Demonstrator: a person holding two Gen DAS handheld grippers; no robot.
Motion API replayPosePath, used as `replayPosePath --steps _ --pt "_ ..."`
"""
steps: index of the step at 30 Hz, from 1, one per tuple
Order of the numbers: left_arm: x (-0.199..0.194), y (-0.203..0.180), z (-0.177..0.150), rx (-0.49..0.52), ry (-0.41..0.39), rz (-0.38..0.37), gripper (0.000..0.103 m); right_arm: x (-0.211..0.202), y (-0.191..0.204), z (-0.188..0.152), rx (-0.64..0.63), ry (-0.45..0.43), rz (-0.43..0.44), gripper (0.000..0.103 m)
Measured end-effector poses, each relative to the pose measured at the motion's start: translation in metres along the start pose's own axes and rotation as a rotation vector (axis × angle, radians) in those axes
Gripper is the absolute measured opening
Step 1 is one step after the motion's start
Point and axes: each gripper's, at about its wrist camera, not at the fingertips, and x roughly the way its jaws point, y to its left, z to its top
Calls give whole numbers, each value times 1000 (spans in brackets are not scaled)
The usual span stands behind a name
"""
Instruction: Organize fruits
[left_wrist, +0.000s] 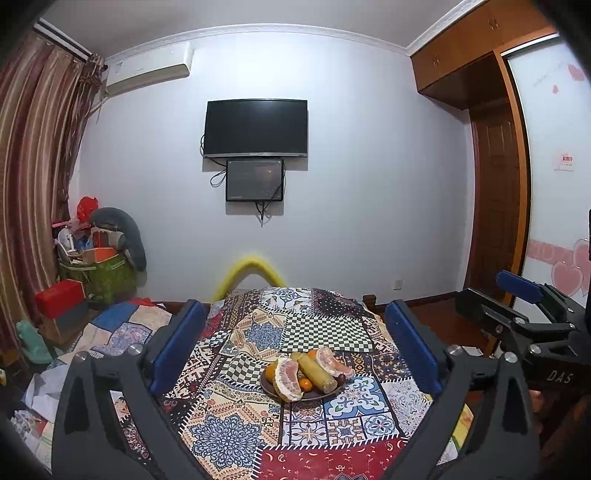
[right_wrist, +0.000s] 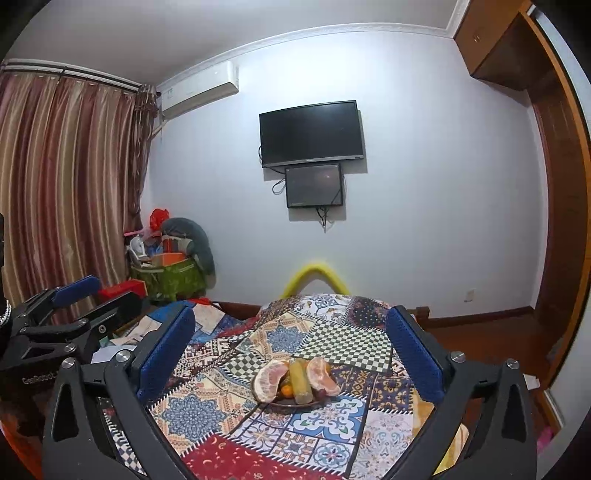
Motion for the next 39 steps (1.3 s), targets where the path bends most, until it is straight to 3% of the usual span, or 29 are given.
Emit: replayPosePath --steps 39 --pt "4 -6 -1 7 17 -22 102 -4 -5 1 15 12 -17 103"
